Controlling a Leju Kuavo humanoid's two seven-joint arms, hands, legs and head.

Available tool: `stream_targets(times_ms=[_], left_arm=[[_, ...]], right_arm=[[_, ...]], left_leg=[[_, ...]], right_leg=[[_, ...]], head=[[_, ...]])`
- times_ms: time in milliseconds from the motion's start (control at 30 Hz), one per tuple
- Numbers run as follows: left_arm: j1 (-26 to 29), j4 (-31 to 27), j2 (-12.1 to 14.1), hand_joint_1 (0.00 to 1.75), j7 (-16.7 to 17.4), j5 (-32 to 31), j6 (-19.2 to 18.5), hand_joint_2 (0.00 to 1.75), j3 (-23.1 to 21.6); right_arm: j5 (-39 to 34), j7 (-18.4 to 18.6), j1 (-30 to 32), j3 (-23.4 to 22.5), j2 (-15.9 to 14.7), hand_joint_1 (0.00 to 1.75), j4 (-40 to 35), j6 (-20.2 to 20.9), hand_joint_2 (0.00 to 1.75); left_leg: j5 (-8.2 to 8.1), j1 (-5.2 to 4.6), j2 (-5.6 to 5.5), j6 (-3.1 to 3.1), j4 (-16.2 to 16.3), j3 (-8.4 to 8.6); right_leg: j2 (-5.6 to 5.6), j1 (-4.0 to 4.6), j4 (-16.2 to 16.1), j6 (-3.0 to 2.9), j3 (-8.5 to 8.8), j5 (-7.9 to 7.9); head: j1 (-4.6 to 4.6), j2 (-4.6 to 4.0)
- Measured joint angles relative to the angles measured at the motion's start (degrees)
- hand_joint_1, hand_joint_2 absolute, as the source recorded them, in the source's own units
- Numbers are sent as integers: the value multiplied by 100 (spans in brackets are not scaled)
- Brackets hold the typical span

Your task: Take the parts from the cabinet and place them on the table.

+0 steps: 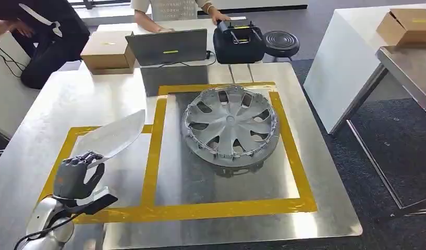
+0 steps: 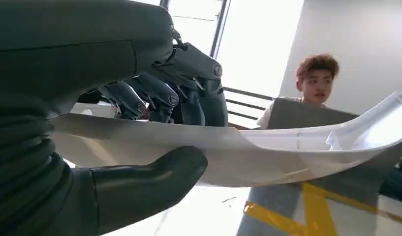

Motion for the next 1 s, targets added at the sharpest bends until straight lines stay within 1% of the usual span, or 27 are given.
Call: stream_targets(times_ms=[100,267,367,400,567,667,700,767,833,867,933,1000], left_arm=[[-71,516,-61,175,-87,7,105,175,31],[-222,1066,-199,175,-135,0,144,175,31],[-401,1368,-300,175,-157,-2,190,175,42],[-437,1442,-324,0,-179,-29,199,175,77],[-460,1610,-479,0,-282,-221,199,175,352],[-461,1628,-542,0,-313,-208,199,175,533],[-465,1634,-557,0,-350,-129,199,0,588],[-474,1634,-575,0,-485,197,134,0,693],[-441,1538,-597,0,-590,859,-161,0,798],[-381,1384,-605,0,-612,1400,-409,0,837],[-164,930,-640,0,-631,2687,-1089,0,848],[68,425,-678,0,-642,3678,-1686,0,848]], right_arm=[[-2,2,1,0,7,0,0,0,0],[-20,4,1,0,11,0,0,0,0],[-24,2,-4,0,17,0,0,0,0],[-24,2,-6,0,22,0,0,0,0],[-15,0,-5,0,24,0,0,0,0],[0,-24,-5,0,24,0,0,0,0],[7,-44,-4,0,24,0,0,0,0],[20,-63,-4,0,24,0,0,0,0],[26,-70,-5,0,24,0,0,0,0],[26,-70,-4,0,24,0,0,0,0],[24,-59,-3,0,24,0,0,0,0],[26,-44,-1,0,24,0,0,0,0]], left_leg=[[-1,0,-1,1,0,-1],[-1,0,-1,2,0,-1],[-2,0,-7,3,0,4],[-2,0,-6,3,0,9],[-4,1,-3,2,0,16],[-3,0,-4,2,-1,20],[-3,0,-4,2,-1,21],[-4,0,-4,2,-2,26],[-4,-2,-4,2,-7,31],[-4,-1,-4,1,-8,31],[-4,-1,-2,1,-8,30],[-4,1,-1,1,-8,27]], right_leg=[[-1,0,-6,0,0,0],[-1,0,-11,1,4,0],[-10,0,-12,1,17,0],[-10,-1,-12,1,21,0],[-8,0,-13,1,25,0],[-8,0,-13,1,28,0],[-8,-1,-13,1,29,0],[-9,-1,-13,0,34,0],[-9,-3,-13,0,37,-1],[-9,-3,-13,0,37,-1],[-6,-1,-13,-1,34,-1],[-5,1,-16,-1,33,-1]], head=[[0,0],[0,0],[0,0],[0,0],[2,0],[0,0],[0,0],[0,0],[0,0],[0,0],[0,0],[2,0]])
